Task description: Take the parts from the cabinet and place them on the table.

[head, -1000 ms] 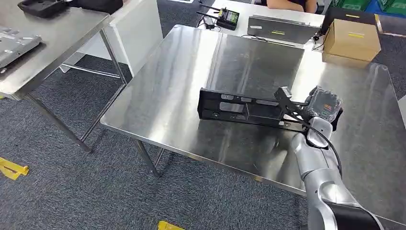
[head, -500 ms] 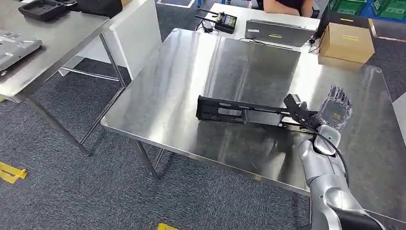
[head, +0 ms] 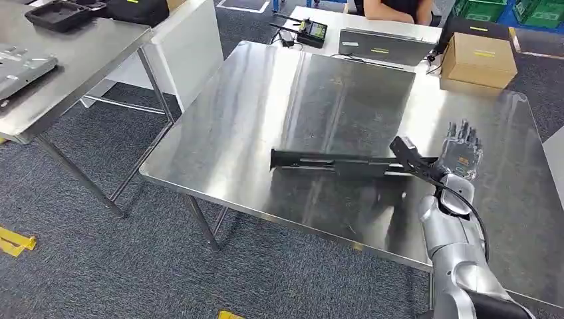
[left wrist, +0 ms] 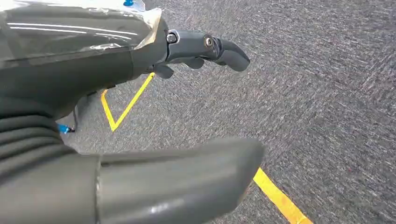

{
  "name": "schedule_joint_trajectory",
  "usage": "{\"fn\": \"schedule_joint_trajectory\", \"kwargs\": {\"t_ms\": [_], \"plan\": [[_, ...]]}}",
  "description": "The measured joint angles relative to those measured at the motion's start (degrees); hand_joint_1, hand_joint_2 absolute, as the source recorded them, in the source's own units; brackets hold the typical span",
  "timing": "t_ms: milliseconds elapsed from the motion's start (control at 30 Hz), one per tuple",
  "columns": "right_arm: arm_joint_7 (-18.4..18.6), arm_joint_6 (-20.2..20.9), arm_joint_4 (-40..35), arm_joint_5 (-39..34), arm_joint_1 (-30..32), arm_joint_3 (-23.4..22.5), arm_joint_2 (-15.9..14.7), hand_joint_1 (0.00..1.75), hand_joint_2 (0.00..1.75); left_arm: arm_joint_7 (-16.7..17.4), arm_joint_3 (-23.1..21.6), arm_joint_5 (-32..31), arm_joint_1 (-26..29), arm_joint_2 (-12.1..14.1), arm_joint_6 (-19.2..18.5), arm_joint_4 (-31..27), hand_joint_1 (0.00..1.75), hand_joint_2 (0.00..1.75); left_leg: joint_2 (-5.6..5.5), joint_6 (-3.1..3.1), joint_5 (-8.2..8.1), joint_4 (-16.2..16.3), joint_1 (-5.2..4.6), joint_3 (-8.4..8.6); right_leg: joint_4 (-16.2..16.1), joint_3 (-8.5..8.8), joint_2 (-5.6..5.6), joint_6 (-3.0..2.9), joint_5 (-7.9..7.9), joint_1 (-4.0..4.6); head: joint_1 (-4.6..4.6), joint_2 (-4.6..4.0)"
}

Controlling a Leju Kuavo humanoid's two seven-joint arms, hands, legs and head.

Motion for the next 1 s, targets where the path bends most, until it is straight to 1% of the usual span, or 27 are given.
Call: {"fn": "schedule_joint_trajectory", "kwargs": {"t_ms": [33, 67, 133, 167, 200, 267, 300, 400, 467, 533, 600, 667, 767, 867, 967, 1000], "plan": [[-2.4, 0.7, -0.4, -2.5, 0.1, -0.9, 0.3, 0.00, 0.00, 0.0, 0.0, 0.0, 0.0, 0.1, 0.1, 0.0, 0.00, 0.00, -0.04, 0.03, 0.06, 0.0, -0.07, -0.15, 0.0, -0.12, -0.03, 0.03, 0.04, -0.04, 0.00, 0.00], [-5.1, 1.9, -0.9, -5.2, 0.1, -1.9, 0.5, 0.00, 0.00, 0.1, 0.0, -0.1, 0.0, 0.1, 0.2, 0.0, 0.00, 0.00, -0.05, 0.16, 0.18, 0.0, -0.12, -0.35, 0.0, -0.29, -0.08, -0.03, 0.18, -0.05, -0.02, 0.00], [-9.7, 4.6, -2.4, -10.1, -0.2, -4.0, 0.8, 0.00, 0.00, 0.1, 0.0, -0.3, 0.0, 0.3, 0.3, 0.0, 0.00, 0.00, -0.28, 0.19, 0.28, 0.0, -0.13, -0.62, 0.1, -0.54, -0.26, -0.01, 0.20, -0.03, -0.02, 0.00], [-10.8, 5.6, -3.0, -11.3, -0.6, -4.6, 0.9, 0.00, 0.00, 0.1, 0.0, -0.4, 0.1, 0.3, 0.5, 0.0, 0.00, 0.00, -0.31, 0.18, 0.33, 0.0, -0.14, -0.74, 0.1, -0.61, -0.35, 0.00, 0.21, -0.03, -0.02, 0.00], [-11.9, 7.9, -4.9, -13.5, -1.2, -5.4, 0.9, 0.00, 0.00, 0.1, 0.0, -0.7, 0.1, 0.4, 0.8, 0.0, 0.00, 0.00, -0.35, 0.19, 0.34, 0.0, -0.14, -0.85, 0.1, -0.70, -0.40, 0.01, 0.21, -0.03, -0.02, 0.00], [-12.1, 8.4, -9.5, -15.4, -2.9, -5.5, 0.9, 0.00, 0.00, 0.1, 0.0, -1.2, 0.1, 0.6, 1.2, 0.0, 0.00, 0.00, -0.35, 0.30, 0.44, 0.1, -0.22, -1.12, 0.1, -1.02, -0.44, 0.02, 0.23, -0.06, -0.04, 0.00], [-11.7, 8.5, -11.5, -15.5, -4.4, -5.5, 0.8, 0.00, 0.00, 0.1, 0.0, -1.3, 0.1, 0.7, 1.2, 0.0, 0.00, 0.00, -0.33, 0.30, 0.44, 0.1, -0.22, -1.20, 0.1, -1.14, -0.44, 0.02, 0.23, -0.06, -0.02, 0.00], [-6.5, 9.6, -18.4, -15.8, -9.7, -4.8, -0.3, 0.00, 0.00, 0.1, 0.0, -2.0, 0.1, 1.0, 1.3, 0.0, 0.00, 0.00, -0.38, 0.29, 0.44, 0.1, -0.23, -1.26, 0.1, -1.19, -0.50, 0.02, 0.22, -0.06, -0.02, 0.00], [-4.5, 9.9, -21.5, -15.8, -12.9, -3.5, -1.3, 0.00, 0.00, -0.1, 0.0, -2.1, 0.2, 1.0, 1.4, 0.0, 0.00, 0.00, -0.37, 0.28, 0.43, 0.1, -0.23, -1.29, 0.1, -1.20, -0.50, 0.02, 0.22, -0.06, -0.02, 0.00], [-3.5, 10.1, -23.8, -15.9, -16.2, -2.0, -2.3, 0.00, 0.00, -2.3, 0.0, -1.6, 0.2, 1.1, 1.2, 0.0, 0.00, 0.00, -0.33, 0.29, 0.42, 0.1, -0.26, -1.31, 0.1, -1.23, -0.49, 0.02, 0.22, -0.08, -0.02, 0.00], [-1.7, 11.4, -26.0, -16.1, -19.1, -0.4, -3.1, 0.00, 0.00, -3.2, 0.0, -1.4, 0.0, 1.0, 1.2, 0.0, 0.00, 0.00, -0.35, 0.30, 0.41, 0.1, -0.27, -1.31, 0.1, -1.23, -0.50, 0.02, 0.21, -0.12, 0.00, 0.00], [-1.1, 12.0, -27.7, -16.3, -21.1, 0.9, -3.5, 0.00, 0.00, -3.3, 0.0, -1.4, -0.1, 1.0, 1.3, 0.0, 0.00, 0.00, -0.35, 0.30, 0.41, 0.1, -0.27, -1.28, 0.1, -1.21, -0.50, 0.03, 0.21, -0.11, -0.02, 0.00], [-0.6, 12.0, -29.7, -16.5, -22.1, 2.1, -4.0, 0.00, 0.00, -3.4, 0.0, -1.4, -0.1, 0.9, 1.3, 0.0, 0.00, 0.00, -0.35, 0.30, 0.41, 0.1, -0.27, -1.27, 0.1, -1.20, -0.50, 0.03, 0.22, -0.11, 0.00, 0.00], [0.4, 12.1, -30.5, -14.5, -23.1, 3.4, -4.5, 0.00, 0.00, -3.5, 0.0, -1.4, -0.1, 0.8, 1.3, 0.0, 0.00, 0.00, -0.34, 0.30, 0.42, 0.1, -0.30, -1.28, 0.1, -1.19, -0.49, 0.03, 0.22, -0.14, -0.02, 0.00], [2.5, 14.0, -29.9, -12.1, -26.4, 5.8, -5.4, 0.00, 0.00, -3.6, 0.1, -1.3, -0.1, 0.8, 1.5, 0.0, 0.00, 0.00, -0.34, 0.30, 0.42, 0.1, -0.30, -1.29, 0.1, -1.20, -0.49, 0.03, 0.22, -0.15, -0.02, 0.00], [3.5, 15.2, -29.0, -11.0, -27.8, 6.7, -5.8, 0.00, 0.00, -3.6, 0.2, -1.2, -0.1, 0.8, 1.6, 0.0, 0.00, 0.00, -0.34, 0.30, 0.42, 0.1, -0.30, -1.28, 0.1, -1.20, -0.49, 0.03, 0.22, -0.15, 0.00, 0.00]]}}
